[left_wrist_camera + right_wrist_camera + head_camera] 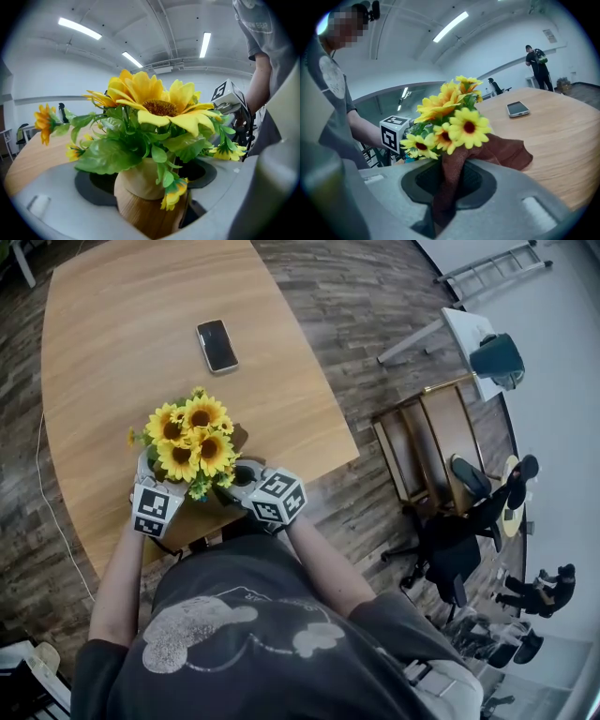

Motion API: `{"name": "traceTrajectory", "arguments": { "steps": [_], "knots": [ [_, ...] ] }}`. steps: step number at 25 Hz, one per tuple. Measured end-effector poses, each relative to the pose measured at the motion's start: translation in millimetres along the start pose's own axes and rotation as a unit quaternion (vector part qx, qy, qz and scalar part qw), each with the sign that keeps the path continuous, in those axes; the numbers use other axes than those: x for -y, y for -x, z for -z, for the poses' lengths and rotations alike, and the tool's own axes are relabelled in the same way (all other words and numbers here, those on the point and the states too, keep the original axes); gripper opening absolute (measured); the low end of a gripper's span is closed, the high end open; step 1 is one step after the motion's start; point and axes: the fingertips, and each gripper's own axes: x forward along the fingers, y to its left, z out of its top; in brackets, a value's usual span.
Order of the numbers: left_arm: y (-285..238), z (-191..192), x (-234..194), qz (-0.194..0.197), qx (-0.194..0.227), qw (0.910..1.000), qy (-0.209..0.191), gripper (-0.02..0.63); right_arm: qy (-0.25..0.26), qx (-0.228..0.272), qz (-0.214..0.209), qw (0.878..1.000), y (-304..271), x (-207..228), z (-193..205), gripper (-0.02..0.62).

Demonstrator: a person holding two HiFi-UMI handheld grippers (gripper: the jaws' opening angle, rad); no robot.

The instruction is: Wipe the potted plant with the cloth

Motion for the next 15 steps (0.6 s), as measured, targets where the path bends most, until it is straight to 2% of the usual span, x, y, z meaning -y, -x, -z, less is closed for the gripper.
{"name": "traceTrajectory", "arguments": {
  "steps": [3, 5, 11, 15],
  "knots": [
    [2, 0, -1, 0.018, -0.001, 0.9998, -0.006, 0.430, 0.009, -0.014, -0.005, 1.000, -8, -13, 4, 0.057],
    [3, 0, -2, 0.028, 0.000, 0.9996, -0.010, 0.430, 0.012, -0.014, 0.008, 1.000, -9, -15, 4, 0.057],
    [8, 5, 3, 0.058, 0.002, 0.9980, -0.025, 0.434, -0.020, 0.014, 0.076, 0.997, 20, -8, 14, 0.057],
    [12, 5, 0, 0.055, 0.004, 0.9985, -0.006, 0.457, -0.042, 0.038, 0.127, 0.990, 57, 2, 21, 0.057]
  ]
}}
